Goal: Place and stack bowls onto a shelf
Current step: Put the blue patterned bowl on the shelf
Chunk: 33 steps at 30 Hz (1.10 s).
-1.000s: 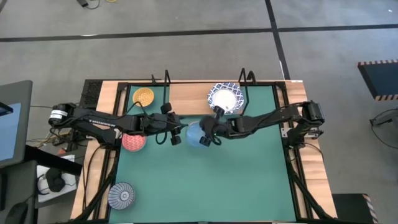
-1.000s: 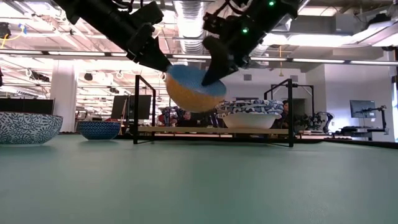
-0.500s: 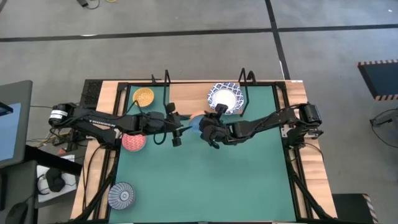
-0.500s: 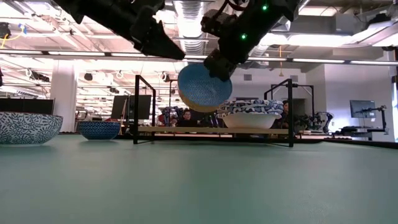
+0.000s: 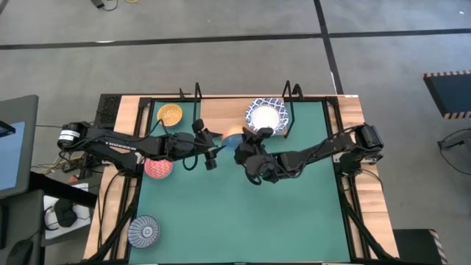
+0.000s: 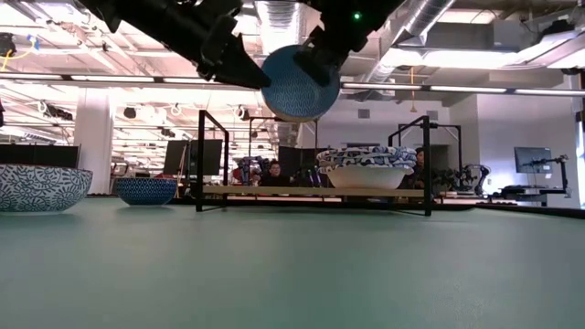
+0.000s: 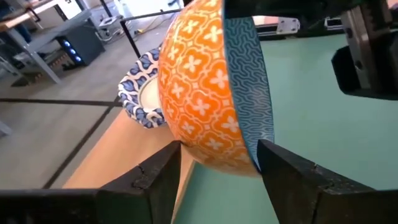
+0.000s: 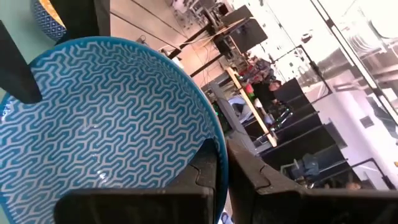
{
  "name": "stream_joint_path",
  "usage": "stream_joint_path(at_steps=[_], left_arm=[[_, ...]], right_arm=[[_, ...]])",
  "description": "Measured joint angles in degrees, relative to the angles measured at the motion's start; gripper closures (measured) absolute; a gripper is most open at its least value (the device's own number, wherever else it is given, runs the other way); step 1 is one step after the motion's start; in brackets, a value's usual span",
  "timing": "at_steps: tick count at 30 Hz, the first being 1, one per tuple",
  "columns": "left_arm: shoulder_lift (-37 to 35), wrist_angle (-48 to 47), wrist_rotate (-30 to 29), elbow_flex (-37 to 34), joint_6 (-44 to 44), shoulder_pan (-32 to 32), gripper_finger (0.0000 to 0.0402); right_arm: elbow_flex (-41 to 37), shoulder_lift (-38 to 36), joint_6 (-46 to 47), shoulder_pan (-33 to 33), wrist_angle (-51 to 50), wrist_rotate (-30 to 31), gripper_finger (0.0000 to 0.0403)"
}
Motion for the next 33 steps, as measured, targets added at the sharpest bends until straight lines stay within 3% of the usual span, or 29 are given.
stream_joint_path(at_steps=[13, 19, 23, 28, 33], left_arm=[[0.0, 4.3, -1.8, -0.1, -3.1, 0.2, 0.0202], [0.0, 6.7, -7.9, 0.0, -1.5, 0.1, 0.0209], [0.0, 7.7, -8.9, 0.0, -0.1, 0.1, 0.0249], [0.0, 9.1, -11.0, 0.2, -0.3, 0.3, 0.0333], [0.1, 8.8, -11.5, 0.2, 1.4, 0.5, 0.0378]], right_arm=[[0.0, 0.0, -2.5, 0.9, 4.1, 0.0, 0.0365], [0.6, 0.0, 4.3, 1.1, 3.9, -0.7, 0.0355], [2.5, 0.0, 4.7, 2.0, 4.0, -0.6, 0.0345], [4.4, 0.0, 5.5, 2.5, 4.5, -1.0, 0.0345], [5.1, 0.0, 8.1, 2.7, 4.2, -3.5, 0.0323]])
